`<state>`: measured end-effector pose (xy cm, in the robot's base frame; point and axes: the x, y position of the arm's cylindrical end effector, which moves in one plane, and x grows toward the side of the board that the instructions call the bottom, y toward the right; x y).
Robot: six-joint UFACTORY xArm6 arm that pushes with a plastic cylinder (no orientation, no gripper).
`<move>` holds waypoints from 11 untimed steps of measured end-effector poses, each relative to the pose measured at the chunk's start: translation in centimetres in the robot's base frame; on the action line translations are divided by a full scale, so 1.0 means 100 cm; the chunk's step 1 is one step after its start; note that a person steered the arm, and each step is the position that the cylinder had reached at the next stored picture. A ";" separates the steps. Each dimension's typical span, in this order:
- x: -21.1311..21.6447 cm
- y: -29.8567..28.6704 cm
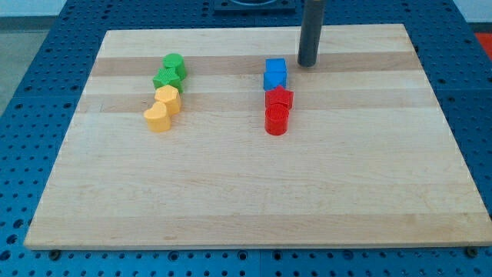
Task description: Move the blue cube to the top side of the green circle
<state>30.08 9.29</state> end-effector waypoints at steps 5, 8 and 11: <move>0.025 -0.114; -0.003 -0.197; -0.048 -0.218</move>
